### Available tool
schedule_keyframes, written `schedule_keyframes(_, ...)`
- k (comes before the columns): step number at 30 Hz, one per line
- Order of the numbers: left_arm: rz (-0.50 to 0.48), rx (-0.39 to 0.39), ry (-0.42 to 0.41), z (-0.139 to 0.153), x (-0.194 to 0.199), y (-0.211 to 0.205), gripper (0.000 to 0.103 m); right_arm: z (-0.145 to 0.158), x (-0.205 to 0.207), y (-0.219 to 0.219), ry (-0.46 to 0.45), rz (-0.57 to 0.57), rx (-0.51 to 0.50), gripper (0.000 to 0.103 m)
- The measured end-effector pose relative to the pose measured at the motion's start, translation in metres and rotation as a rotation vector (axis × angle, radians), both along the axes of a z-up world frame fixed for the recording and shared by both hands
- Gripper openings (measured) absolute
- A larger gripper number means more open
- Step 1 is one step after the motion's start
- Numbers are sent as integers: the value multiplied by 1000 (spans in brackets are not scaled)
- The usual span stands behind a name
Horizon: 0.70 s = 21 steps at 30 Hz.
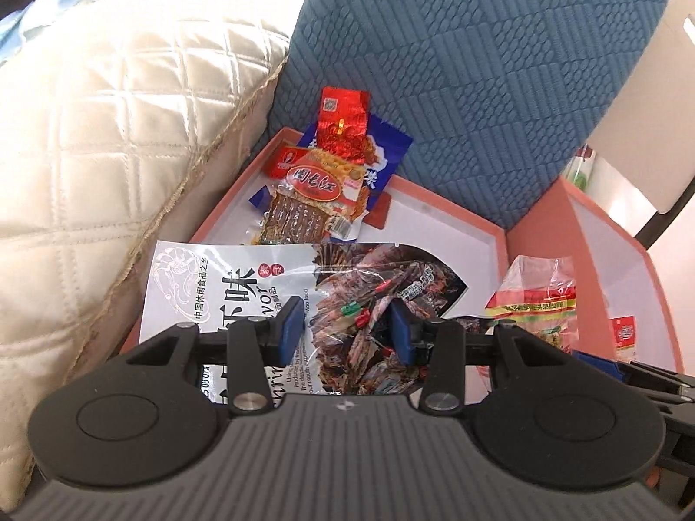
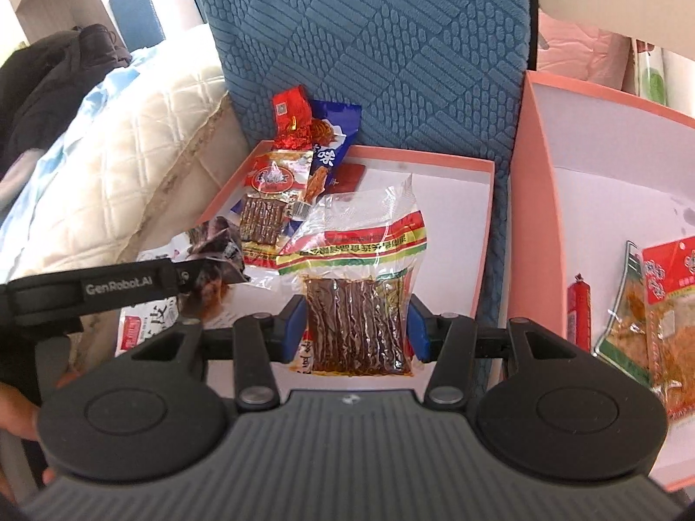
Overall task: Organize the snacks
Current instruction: 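Carry the shrimp-flavor bag with the left tool while the right tool carries the tofu packet to the shoebox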
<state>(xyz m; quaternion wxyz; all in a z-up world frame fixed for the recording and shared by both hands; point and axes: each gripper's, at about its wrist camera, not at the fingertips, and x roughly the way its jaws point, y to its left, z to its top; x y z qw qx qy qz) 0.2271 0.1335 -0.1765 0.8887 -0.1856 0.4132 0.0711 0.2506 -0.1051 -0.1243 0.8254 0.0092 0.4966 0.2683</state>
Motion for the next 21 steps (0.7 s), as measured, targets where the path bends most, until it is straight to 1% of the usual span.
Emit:
schedule_keyframes(6,-21,9,-36,28,-13,-9,48,21,-8,-11,-32,-9,21,51)
schedule_keyframes(10,-32,19,-74,53,-19,-16,49,39,-8,-19,-57,-9,35,51)
schedule_keyframes(14,-44,26,-118,80,-21,-23,49,62,-4,-28,-112,-15,35,51)
schedule_keyframes(21,-81,29,-186,120,-17,-43,49,100,4,-50,-183,-50,61,51)
